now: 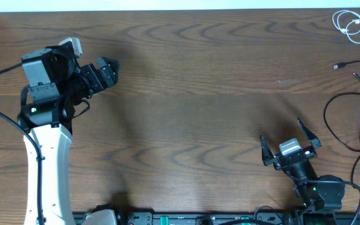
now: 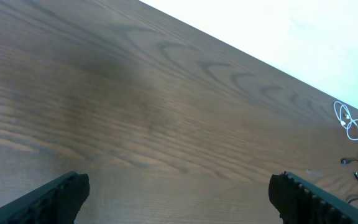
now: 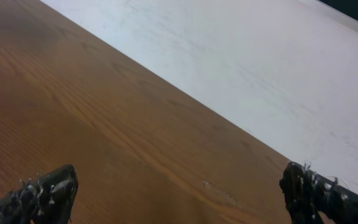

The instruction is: Untangle cables

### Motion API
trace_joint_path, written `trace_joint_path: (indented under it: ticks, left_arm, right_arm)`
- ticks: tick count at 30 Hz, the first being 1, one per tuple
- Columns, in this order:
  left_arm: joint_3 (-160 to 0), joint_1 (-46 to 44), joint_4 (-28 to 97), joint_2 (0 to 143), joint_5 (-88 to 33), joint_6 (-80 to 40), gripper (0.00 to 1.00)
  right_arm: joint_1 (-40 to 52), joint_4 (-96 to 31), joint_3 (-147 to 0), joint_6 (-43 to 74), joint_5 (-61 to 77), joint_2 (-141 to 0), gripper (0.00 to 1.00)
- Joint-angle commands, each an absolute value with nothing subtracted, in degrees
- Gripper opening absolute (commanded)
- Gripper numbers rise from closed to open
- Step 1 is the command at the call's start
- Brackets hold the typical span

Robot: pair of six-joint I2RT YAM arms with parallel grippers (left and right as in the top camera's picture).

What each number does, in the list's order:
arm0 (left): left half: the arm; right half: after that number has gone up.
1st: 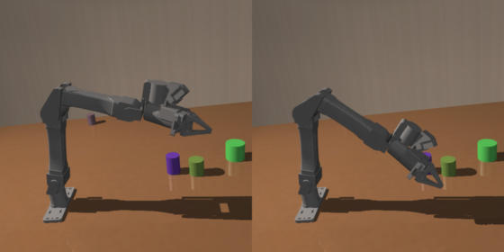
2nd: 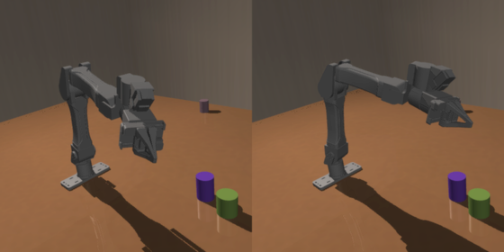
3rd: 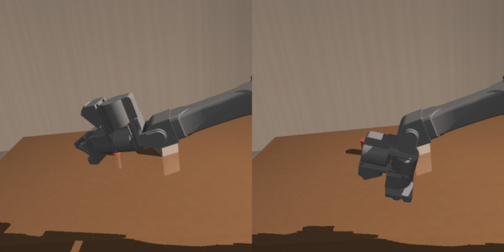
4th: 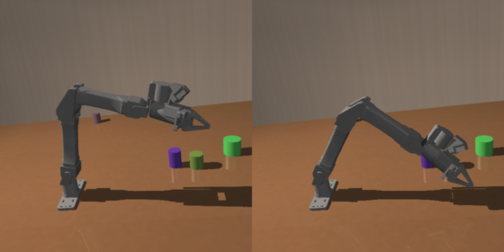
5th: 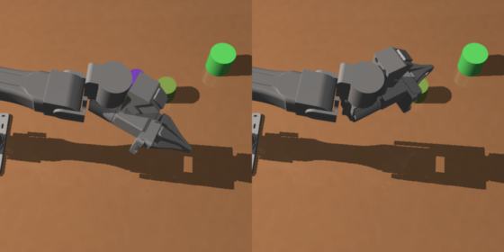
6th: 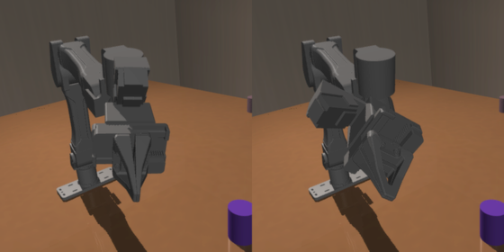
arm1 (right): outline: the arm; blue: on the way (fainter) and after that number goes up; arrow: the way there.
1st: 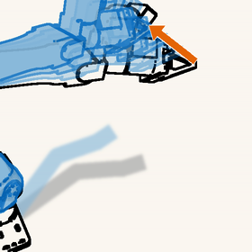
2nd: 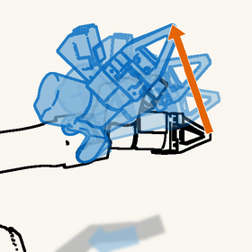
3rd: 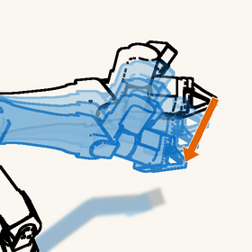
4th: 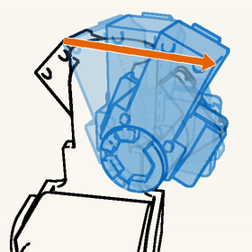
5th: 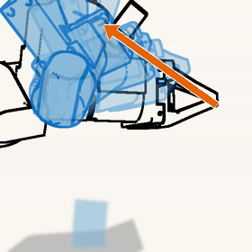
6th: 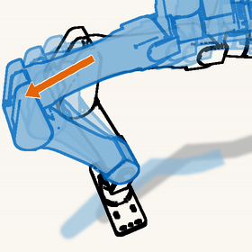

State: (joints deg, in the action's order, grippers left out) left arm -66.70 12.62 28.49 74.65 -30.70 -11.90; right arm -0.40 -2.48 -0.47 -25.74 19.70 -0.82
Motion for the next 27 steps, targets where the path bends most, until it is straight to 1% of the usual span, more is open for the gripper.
trace_joint_path:
  ticks: [1, 17, 23, 26, 27]
  left_arm:
    - [-67.2, 12.56, 28.49, 74.85, -30.35, -10.98, 0.98]
    - [-67.07, 12.56, 31.53, 73.71, -29.54, -10.76, 0.98]
    - [-61.06, 12.45, 31.2, 64.79, -19.81, -9.32, 0.98]
    - [-54.68, 12.45, 27.14, 57.63, -18.5, -6.66, 0.98]
    - [-50.43, 12.45, 23.59, 53.34, -18.52, -4.47, 0.98]
  right_arm:
    - [0.32, -2.79, -0.32, -24.69, 20.03, -0.3, 0.99]
    - [0.32, -2.76, -0.32, -24.69, 20.03, -0.3, 0.99]
    - [0.32, -2.79, -0.32, -24.69, 20.03, -0.3, 0.99]
    - [0.32, -2.76, -0.32, -24.69, 20.03, -0.3, 0.99]
    - [0.32, -2.76, -0.32, -24.69, 20.03, -0.3, 0.99]
